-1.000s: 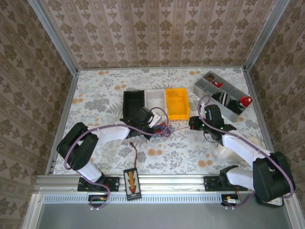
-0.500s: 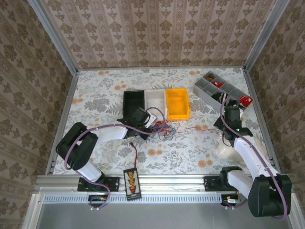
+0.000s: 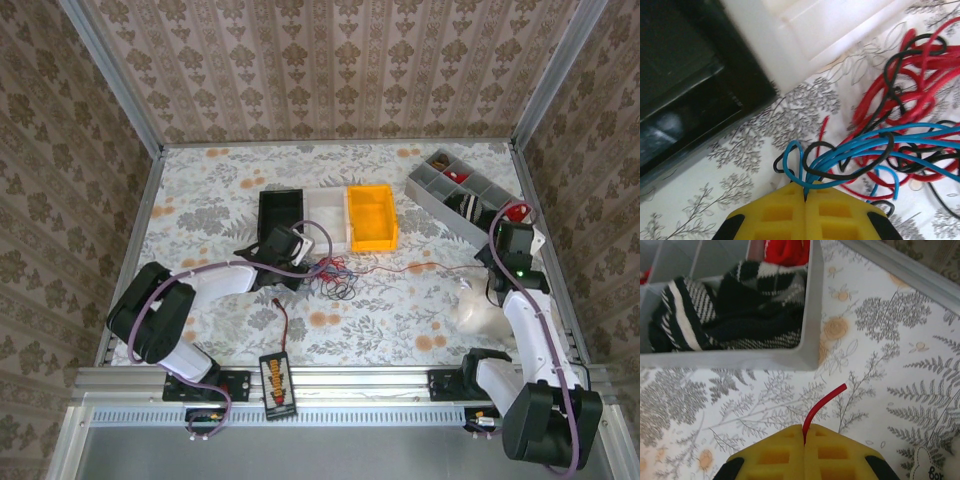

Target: Untangle the cables

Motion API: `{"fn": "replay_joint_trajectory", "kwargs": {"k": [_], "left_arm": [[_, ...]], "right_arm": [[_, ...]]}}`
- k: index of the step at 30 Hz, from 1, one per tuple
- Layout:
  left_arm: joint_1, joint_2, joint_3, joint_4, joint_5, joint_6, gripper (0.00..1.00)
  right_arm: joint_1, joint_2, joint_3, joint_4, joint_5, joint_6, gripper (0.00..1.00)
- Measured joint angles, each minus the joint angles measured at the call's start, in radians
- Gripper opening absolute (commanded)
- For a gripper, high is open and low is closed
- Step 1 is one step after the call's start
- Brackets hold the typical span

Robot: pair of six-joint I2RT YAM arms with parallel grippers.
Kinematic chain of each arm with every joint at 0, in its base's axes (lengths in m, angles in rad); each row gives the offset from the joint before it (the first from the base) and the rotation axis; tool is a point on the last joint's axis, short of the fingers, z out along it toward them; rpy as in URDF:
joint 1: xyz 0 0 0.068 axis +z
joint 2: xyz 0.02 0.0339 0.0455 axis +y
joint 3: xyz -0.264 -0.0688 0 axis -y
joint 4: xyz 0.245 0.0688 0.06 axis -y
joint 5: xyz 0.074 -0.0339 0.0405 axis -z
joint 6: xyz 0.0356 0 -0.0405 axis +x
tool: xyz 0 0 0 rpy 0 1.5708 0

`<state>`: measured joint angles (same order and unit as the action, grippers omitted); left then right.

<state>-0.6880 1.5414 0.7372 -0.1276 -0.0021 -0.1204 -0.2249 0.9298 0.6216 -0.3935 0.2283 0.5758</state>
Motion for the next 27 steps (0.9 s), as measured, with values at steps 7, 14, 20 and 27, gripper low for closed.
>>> {"fn": "replay_joint_trajectory", "kwargs": {"k": [7, 14, 20, 27], "left_arm": [[0.050, -0.022, -0.042, 0.001, -0.024, -0.023, 0.00], [0.040, -0.023, -0.042, 0.011, 0.015, -0.022, 0.00], [-0.019, -0.023, -0.018, 0.032, 0.129, -0.008, 0.00], [-0.019, -0.023, 0.061, 0.031, 0.228, -0.007, 0.11]], "right_arm": [[-0.091, -0.014, 0.020, 0.000, -0.023, 0.017, 0.00], [-0.093, -0.013, 0.033, 0.006, -0.073, 0.023, 0.00], [0.128, 0.015, 0.030, 0.045, -0.090, 0.020, 0.00], [0.328, 0.080, -0.070, 0.083, -0.067, 0.084, 0.00]]}}
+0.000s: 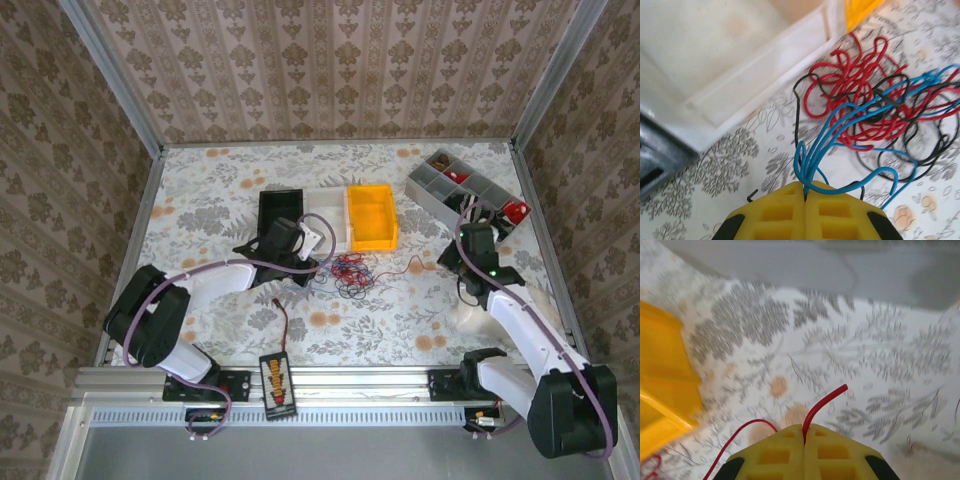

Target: Untangle the cables

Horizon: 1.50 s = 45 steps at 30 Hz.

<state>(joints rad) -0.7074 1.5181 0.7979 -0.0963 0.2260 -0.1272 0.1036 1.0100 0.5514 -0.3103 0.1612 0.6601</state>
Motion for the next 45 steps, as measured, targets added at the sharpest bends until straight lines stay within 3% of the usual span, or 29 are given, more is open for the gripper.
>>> {"fn": "replay_joint_trajectory", "kwargs": {"k": [2, 4, 9, 15, 21, 31, 40, 45], "left_arm": [[0.000, 0.000, 0.014, -0.005, 0.017, 0.008, 0.35], [0.000, 0.000, 0.021, -0.014, 0.026, 0.016, 0.50], [0.000, -0.017, 0.023, -0.066, 0.034, 0.036, 0.63], [-0.042, -0.005, 0.177, -0.180, 0.085, 0.090, 0.67], [-0.147, 0.188, 0.397, -0.203, 0.115, 0.156, 0.63], [-0.175, 0.430, 0.574, -0.396, 0.114, 0.270, 0.56], [-0.185, 0.443, 0.601, -0.452, 0.102, 0.313, 0.01], [-0.171, 0.407, 0.528, -0.419, 0.090, 0.303, 0.00]], "right_arm": [[0.023, 0.018, -0.023, 0.000, 0.008, 0.014, 0.00], [0.036, 0.024, -0.027, 0.001, 0.014, 0.021, 0.00], [0.045, 0.026, -0.027, 0.023, 0.024, 0.021, 0.01], [0.045, 0.084, -0.014, 0.043, 0.025, 0.017, 0.01], [0.050, 0.104, 0.011, 0.051, 0.019, 0.009, 0.01], [0.050, 0.074, 0.014, 0.049, 0.019, -0.007, 0.02], [0.007, 0.054, 0.014, 0.049, 0.010, -0.010, 0.01], [-0.132, 0.015, 0.024, 0.032, -0.008, -0.025, 0.00]]}}
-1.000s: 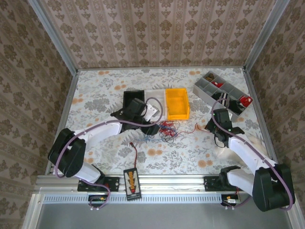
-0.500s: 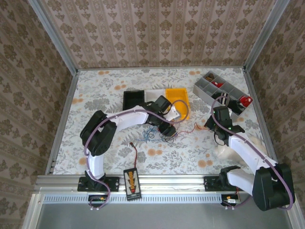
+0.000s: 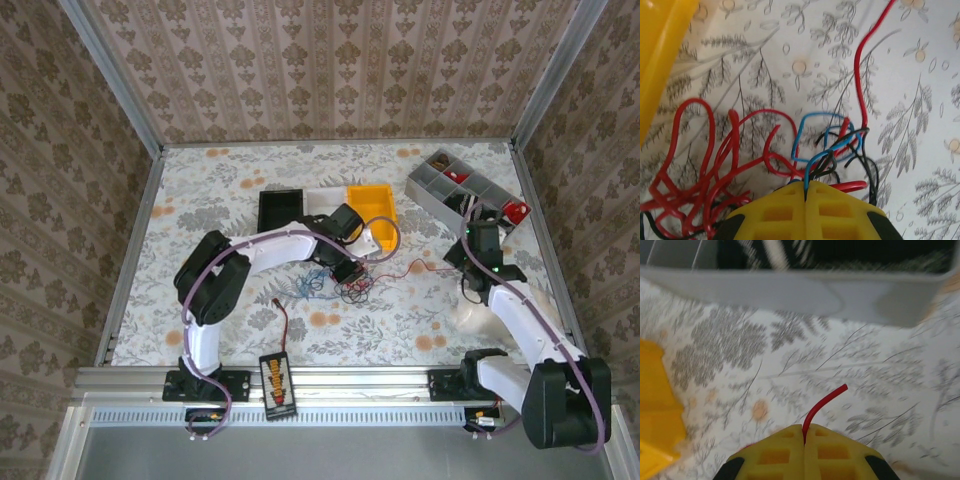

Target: Untangle the cables

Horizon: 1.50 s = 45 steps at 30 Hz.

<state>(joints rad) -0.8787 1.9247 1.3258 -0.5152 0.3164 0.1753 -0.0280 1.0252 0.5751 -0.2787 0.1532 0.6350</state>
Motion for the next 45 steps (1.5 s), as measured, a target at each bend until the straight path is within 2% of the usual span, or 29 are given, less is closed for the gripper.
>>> {"fn": "replay_joint_trajectory", "kwargs": {"k": [7, 15, 21, 25, 30, 36, 38, 45], "left_arm": [[0.087, -0.185, -0.204, 0.011, -0.026, -0.031, 0.00], [0.222, -0.385, -0.373, 0.022, -0.028, -0.098, 0.00], [0.279, -0.437, -0.399, 0.012, -0.036, -0.116, 0.00], [0.304, -0.446, -0.403, 0.011, -0.037, -0.124, 0.00], [0.296, -0.437, -0.405, 0.037, -0.013, -0.146, 0.00], [0.229, -0.361, -0.402, 0.093, 0.003, -0.158, 0.00], [0.208, -0.323, -0.395, 0.099, 0.006, -0.158, 0.00], [0.179, -0.259, -0.346, 0.102, 0.013, -0.158, 0.00]], "right_arm": [[-0.204, -0.032, 0.072, -0.053, -0.001, -0.053, 0.00], [-0.351, -0.029, 0.087, -0.088, -0.009, -0.052, 0.00], [-0.426, -0.029, 0.101, -0.101, -0.012, -0.032, 0.00], [-0.441, -0.028, 0.107, -0.100, -0.031, -0.025, 0.00], [-0.396, -0.032, 0.109, -0.092, -0.056, -0.030, 0.00], [-0.175, -0.058, 0.108, -0.047, -0.092, -0.079, 0.00], [-0.119, -0.056, 0.108, -0.016, -0.136, -0.101, 0.00], [-0.026, -0.030, 0.110, 0.102, -0.284, -0.108, 0.00]]}}
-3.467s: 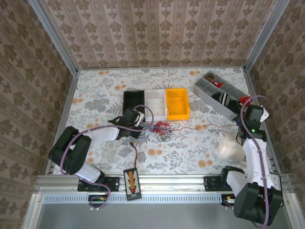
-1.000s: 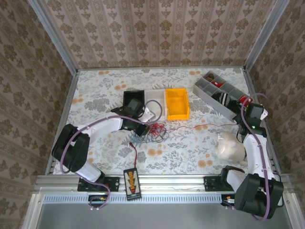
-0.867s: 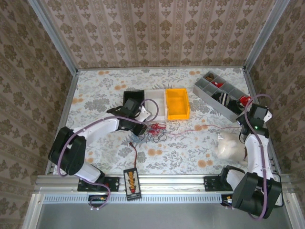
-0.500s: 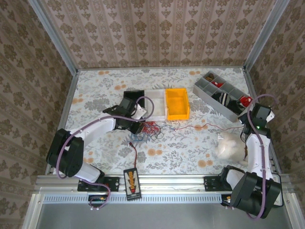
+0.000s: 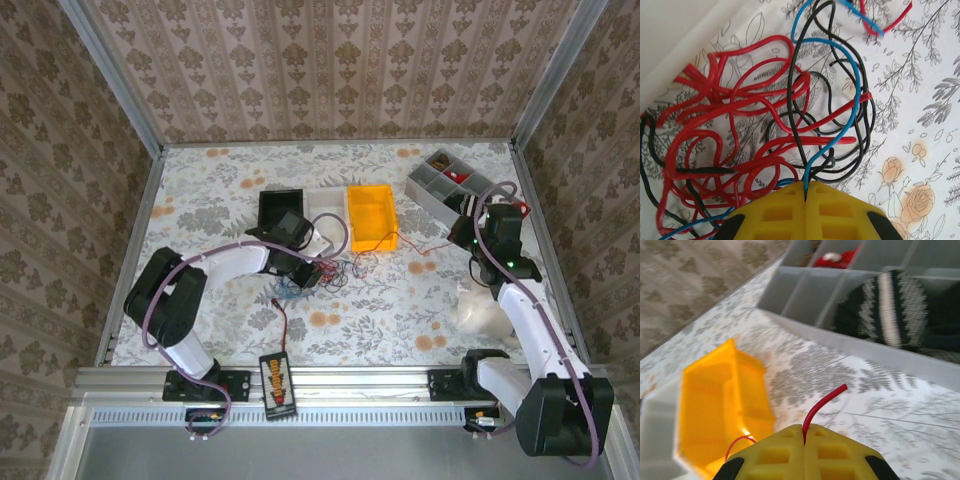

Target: Untangle the cables

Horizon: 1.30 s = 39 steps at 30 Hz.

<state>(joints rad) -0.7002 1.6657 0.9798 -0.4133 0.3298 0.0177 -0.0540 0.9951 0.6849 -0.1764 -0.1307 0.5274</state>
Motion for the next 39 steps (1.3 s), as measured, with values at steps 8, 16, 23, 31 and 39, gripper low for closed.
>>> {"fn": "replay_joint_trajectory", "kwargs": {"k": [8, 16, 23, 31, 39], "left_arm": [[-0.009, 0.045, 0.023, 0.010, -0.001, 0.000, 0.00], [-0.021, 0.076, 0.023, 0.021, -0.010, 0.000, 0.00], [-0.023, 0.076, 0.022, 0.021, -0.023, 0.000, 0.00], [-0.026, 0.076, 0.000, 0.027, -0.061, 0.000, 0.00], [-0.026, 0.076, -0.007, 0.043, -0.067, -0.014, 0.00]], "right_arm": [[0.019, 0.040, 0.172, 0.065, -0.161, 0.071, 0.00], [0.019, 0.038, 0.348, 0.171, -0.237, 0.169, 0.00], [0.019, 0.031, 0.452, 0.175, -0.211, 0.163, 0.00], [0.014, 0.012, 0.551, 0.158, -0.071, 0.057, 0.00], [-0.061, -0.039, 0.566, 0.077, 0.057, -0.019, 0.00]]}}
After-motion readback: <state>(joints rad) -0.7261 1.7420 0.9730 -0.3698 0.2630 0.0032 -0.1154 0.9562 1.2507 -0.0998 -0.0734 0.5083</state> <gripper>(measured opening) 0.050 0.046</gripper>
